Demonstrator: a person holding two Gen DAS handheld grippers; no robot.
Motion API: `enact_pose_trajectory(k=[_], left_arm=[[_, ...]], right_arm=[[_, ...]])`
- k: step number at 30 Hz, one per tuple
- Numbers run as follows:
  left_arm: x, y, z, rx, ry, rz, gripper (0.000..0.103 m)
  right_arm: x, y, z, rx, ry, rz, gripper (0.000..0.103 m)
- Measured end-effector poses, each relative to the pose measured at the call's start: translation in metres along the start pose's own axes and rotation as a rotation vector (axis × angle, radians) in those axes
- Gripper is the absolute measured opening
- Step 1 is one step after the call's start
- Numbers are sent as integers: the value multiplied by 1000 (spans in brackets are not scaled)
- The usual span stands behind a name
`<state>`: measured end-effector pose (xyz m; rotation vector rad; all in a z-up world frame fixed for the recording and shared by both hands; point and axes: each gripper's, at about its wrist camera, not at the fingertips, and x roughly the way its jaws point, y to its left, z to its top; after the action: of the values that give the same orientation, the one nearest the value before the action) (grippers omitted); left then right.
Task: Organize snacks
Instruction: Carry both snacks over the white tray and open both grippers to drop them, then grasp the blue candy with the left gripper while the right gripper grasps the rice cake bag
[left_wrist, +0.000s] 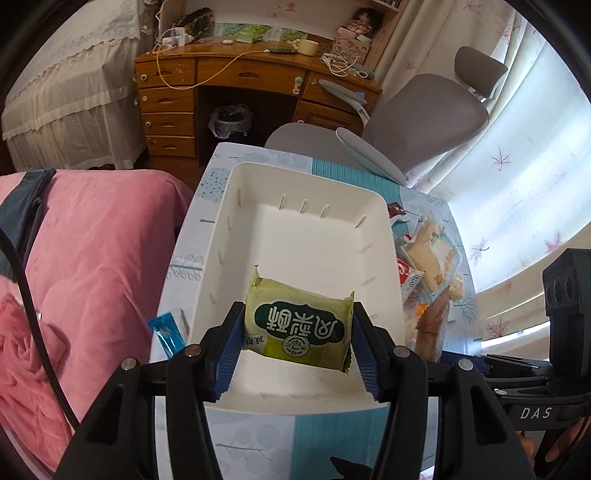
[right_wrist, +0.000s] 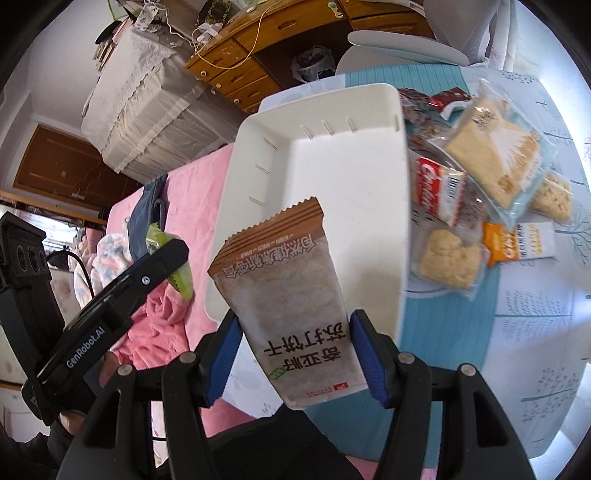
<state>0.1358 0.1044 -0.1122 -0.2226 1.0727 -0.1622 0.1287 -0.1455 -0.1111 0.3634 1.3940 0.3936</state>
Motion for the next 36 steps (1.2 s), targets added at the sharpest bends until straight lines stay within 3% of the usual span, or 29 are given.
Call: enact_pose_trajectory(k=[7,11,14,23,36], left_arm=[[10,26,10,11,42,-21,61],[9,37,11,8,48,-43,86],[7,41,12,21,50,-63,86],[-18,61,-5,10,24,-36,89],[-37,133,-25,-108,-22,9,89]], right_arm=[[16,22,2,50,-17,-17,62],[20,27,1,85,-24,-17,63],[18,26,-1,102,-49,-20,72],[14,14,-18,207,-140,7,74],[18,-25,-47,400,-128,-16,78]])
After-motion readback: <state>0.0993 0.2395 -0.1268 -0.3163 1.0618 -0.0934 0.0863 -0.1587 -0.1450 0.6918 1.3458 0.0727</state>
